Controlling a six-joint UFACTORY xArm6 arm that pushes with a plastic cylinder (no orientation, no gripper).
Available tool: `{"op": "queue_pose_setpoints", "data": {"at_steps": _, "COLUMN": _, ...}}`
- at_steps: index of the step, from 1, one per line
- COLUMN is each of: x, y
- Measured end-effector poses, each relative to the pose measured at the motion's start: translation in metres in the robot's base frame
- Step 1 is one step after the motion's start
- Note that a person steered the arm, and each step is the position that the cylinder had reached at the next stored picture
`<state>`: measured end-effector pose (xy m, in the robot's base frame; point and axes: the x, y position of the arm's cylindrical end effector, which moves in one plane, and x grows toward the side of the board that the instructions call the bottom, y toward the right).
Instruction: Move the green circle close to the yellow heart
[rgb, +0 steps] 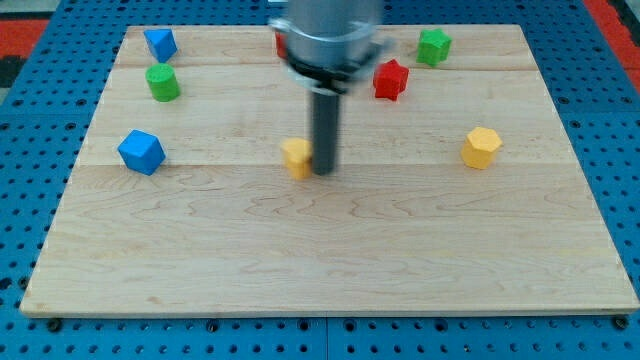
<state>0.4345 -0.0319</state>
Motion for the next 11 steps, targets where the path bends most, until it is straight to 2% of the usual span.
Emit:
{"op": "queue_pose_setpoints", "data": {"at_steps": 1, "x": -0.052, "y": 0.023}}
{"op": "queue_pose_setpoints", "data": {"at_steps": 2, "x": -0.117, "y": 0.019}}
{"op": "queue_pose_setpoints", "data": {"at_steps": 3, "x": -0.146, "y": -0.051}}
{"op": "queue_pose_setpoints", "data": {"at_steps": 5, "x": -0.153, "y": -0.201}}
{"op": "queue_pose_setpoints", "data": {"at_steps": 6, "x": -0.145, "y": -0.249}}
{"op": "queue_pose_setpoints", "data": {"at_steps": 7, "x": -0.119, "y": -0.187}}
{"op": "queue_pose_setpoints", "data": {"at_steps": 8, "x": -0.099, "y": -0.083}}
{"op": "queue_pose_setpoints", "data": {"at_steps": 9, "x": -0.064, "y": -0.01}}
{"op": "queue_pose_setpoints", "data": {"at_steps": 11, "x": -0.07, "y": -0.008}}
